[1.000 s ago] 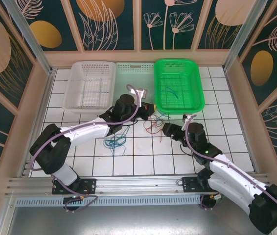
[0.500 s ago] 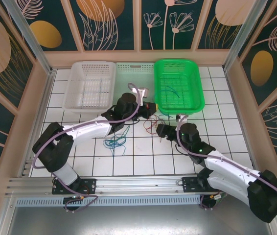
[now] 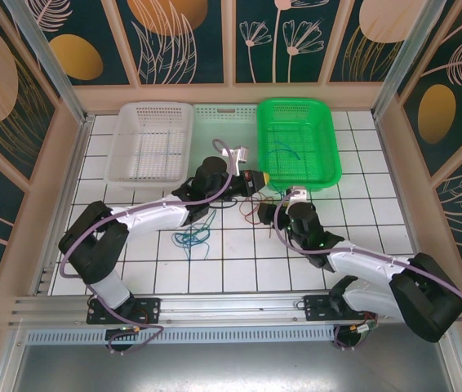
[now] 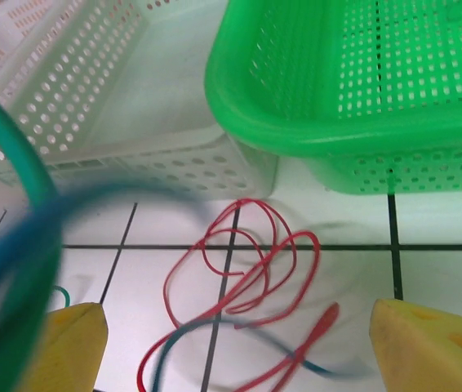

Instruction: Untangle the cables

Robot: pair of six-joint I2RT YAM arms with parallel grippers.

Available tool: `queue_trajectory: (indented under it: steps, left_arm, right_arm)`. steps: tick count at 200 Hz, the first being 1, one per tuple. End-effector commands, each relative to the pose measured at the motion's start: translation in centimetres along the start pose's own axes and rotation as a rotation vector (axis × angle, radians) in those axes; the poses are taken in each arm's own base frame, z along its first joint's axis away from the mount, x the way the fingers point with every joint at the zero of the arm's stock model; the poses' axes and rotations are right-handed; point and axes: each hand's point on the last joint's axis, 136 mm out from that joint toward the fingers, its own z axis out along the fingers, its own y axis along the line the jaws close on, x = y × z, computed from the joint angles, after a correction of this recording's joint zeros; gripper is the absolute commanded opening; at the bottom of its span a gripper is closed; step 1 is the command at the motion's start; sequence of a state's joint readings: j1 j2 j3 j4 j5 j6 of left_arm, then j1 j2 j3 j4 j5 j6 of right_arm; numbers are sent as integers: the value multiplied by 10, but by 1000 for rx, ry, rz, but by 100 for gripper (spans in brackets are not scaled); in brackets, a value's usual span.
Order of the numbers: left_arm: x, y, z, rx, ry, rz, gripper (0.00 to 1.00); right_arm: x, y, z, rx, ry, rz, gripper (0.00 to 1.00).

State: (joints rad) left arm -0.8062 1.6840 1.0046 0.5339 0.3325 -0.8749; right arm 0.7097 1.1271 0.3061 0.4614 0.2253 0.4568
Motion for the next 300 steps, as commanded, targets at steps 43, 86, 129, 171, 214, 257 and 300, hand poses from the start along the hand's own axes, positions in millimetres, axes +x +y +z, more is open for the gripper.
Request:
queue_trajectory:
  steps: [43,86,129,171,214,257,300]
  left_arm:
    - [2,-16,0,69,-21,-59,0]
    - [4,-3,-8,-2,-33,-35,0]
    - [-17,9,-18,-159,-78,76,0]
    - [-44,17,-42,-264,-137,150,0]
    - [-63,31,-66,-380,-173,204,0]
    - [-107,60,-125,-581,-292,250,0]
    - [-153,98,-187,-756,-377,237,0]
  right_arm:
    - [-30,10,12,26,-110,-15,55]
    - [-17,7,3,18,-70,-12,19]
    - [-10,5,-21,-26,-48,-16,4]
    - [-11,-6,-44,-18,-72,-5,0]
    - [-18,-9,-58,-39,-130,25,0]
    - [-21,-8,-55,-32,-120,32,0]
    - [-20,2,-43,-47,-62,9,0]
